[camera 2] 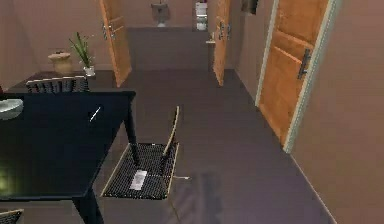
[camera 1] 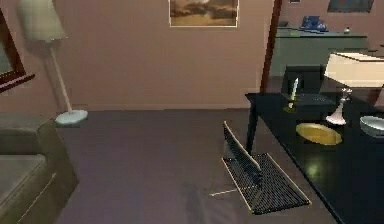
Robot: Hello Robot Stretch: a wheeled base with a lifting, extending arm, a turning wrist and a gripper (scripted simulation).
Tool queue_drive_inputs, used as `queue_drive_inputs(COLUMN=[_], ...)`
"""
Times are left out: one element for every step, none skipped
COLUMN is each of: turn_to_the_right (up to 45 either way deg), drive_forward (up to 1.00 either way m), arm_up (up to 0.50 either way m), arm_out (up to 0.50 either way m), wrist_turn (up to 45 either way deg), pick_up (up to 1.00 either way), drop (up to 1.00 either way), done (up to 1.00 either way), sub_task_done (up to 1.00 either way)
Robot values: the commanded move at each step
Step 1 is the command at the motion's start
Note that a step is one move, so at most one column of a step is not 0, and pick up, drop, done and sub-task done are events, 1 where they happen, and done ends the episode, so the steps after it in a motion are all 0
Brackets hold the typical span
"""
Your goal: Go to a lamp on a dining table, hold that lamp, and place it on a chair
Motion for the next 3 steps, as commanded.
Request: queue_drive_inputs(turn_to_the_right=[-15.0, 0.0, -6.0], drive_forward=[0.0, 1.0, 0.0], arm_up=[0.0, 0.0, 0.0], arm_out=[0.0, 0.0, 0.0], wrist_turn=[0.0, 0.0, 0.0], pick_up=[0.0, 0.0, 0.0], drop=[0.0, 0.0, 0.0], done=[0.0, 0.0, 0.0], sub_task_done=[0.0, 0.0, 0.0])
